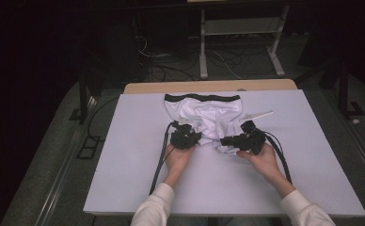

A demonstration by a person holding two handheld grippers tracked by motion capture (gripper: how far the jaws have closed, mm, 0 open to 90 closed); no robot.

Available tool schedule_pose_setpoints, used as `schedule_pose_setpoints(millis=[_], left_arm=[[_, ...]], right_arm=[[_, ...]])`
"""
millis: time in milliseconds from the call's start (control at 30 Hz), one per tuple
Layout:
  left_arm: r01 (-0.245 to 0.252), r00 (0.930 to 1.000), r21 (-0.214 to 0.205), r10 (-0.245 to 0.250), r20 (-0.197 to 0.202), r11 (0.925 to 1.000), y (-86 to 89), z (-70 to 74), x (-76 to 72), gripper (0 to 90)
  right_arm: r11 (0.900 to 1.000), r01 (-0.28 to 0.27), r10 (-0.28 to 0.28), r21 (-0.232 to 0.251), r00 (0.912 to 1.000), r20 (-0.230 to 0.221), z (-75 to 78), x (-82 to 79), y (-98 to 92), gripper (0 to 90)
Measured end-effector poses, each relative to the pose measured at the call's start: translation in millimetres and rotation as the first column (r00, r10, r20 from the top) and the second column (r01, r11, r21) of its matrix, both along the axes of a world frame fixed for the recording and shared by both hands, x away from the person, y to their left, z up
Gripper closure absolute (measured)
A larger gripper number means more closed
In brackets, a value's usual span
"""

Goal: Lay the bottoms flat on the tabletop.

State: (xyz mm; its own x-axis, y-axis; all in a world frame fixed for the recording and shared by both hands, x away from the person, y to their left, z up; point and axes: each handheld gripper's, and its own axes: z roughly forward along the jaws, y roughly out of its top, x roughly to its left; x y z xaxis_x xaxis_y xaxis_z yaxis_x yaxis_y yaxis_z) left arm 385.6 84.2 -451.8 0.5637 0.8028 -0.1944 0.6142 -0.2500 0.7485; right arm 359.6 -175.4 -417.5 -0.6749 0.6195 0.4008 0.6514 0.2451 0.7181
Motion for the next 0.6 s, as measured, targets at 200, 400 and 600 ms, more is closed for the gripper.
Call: schedule_pose_setpoints(millis=[200,400,600], left_arm=[[-0.009,0.9995,0.081,0.007,0.032,0.9966,27.1,20.2,-1.8,82.1],[-0.003,0.9995,0.14,-0.001,0.032,0.9901,57.6,38.0,-1.7,82.1],[0.001,0.9995,0.194,-0.007,0.03,0.981,81.2,43.7,-7.5,82.2]], right_arm=[[0.9936,0.072,-0.073,0.086,0.9973,0.01,20.9,2.6,-33.6,85.7],[0.9804,0.147,-0.147,0.131,0.9891,-0.005,28.9,2.2,-68.0,85.7],[0.9709,0.192,-0.191,0.143,0.9814,-0.02,34.5,-2.9,-95.8,85.7]])
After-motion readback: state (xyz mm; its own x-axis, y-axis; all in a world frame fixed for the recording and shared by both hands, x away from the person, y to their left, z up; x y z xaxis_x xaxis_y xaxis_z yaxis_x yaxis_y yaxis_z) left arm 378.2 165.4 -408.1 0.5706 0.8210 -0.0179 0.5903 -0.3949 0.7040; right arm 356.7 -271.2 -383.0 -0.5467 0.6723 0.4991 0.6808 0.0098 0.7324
